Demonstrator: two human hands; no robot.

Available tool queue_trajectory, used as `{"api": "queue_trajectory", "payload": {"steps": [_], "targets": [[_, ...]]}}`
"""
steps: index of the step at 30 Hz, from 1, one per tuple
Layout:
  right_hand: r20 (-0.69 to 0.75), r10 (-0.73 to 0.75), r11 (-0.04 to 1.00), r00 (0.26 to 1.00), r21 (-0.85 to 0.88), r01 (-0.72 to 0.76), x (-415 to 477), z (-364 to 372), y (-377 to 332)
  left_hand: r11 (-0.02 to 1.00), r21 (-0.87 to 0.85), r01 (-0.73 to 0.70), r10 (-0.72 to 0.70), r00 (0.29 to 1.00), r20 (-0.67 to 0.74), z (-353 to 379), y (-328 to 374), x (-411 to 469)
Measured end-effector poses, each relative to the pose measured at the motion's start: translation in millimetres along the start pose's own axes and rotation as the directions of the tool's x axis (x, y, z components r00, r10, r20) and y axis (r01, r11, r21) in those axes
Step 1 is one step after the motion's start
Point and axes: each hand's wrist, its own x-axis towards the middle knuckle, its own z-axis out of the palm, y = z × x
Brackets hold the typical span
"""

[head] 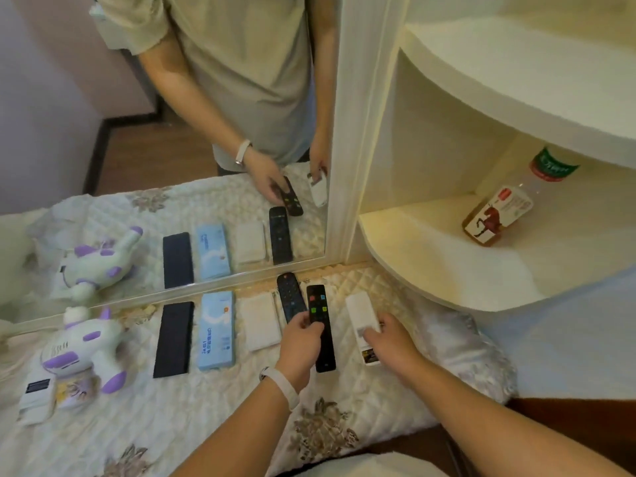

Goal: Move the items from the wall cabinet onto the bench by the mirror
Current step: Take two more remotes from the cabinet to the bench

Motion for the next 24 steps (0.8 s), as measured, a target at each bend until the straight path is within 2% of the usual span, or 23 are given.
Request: {"api": "queue_trajectory", "payload": {"steps": [8,11,15,20,24], "targets": [[-0.086,0.086,0.996,0.993,-0.027,-0.089,57.6,8.2,-15.3,0.999,0.044,0.016,-0.018,0.999,0.039,24.5,11.2,67.5],[-0.085,0.078,0.996,0.993,-0.046,-0.082,74.7,12.7,-20.2,0.985,0.17,-0.002,-0.006,0.999,0.048,28.1,9.4,82.2],[-0.048,0.036,0.989,0.998,-0.145,-0.042,90.8,23.3,-21.0,0.94,0.331,-0.084,0.069,0.996,0.058,29.8,7.9,88.5],[-0.049,-0.047,0.953,0.998,-0.303,0.031,92.8,25.2,-14.3,0.913,0.38,-0.148,0.132,0.989,0.067,31.5,6.8,81.4],[-0.031,-0.099,0.914,0.995,-0.398,0.078,94.6,16.8,-8.2,0.85,0.498,-0.172,0.175,0.984,0.04,30.4,6.7,73.7]]}}
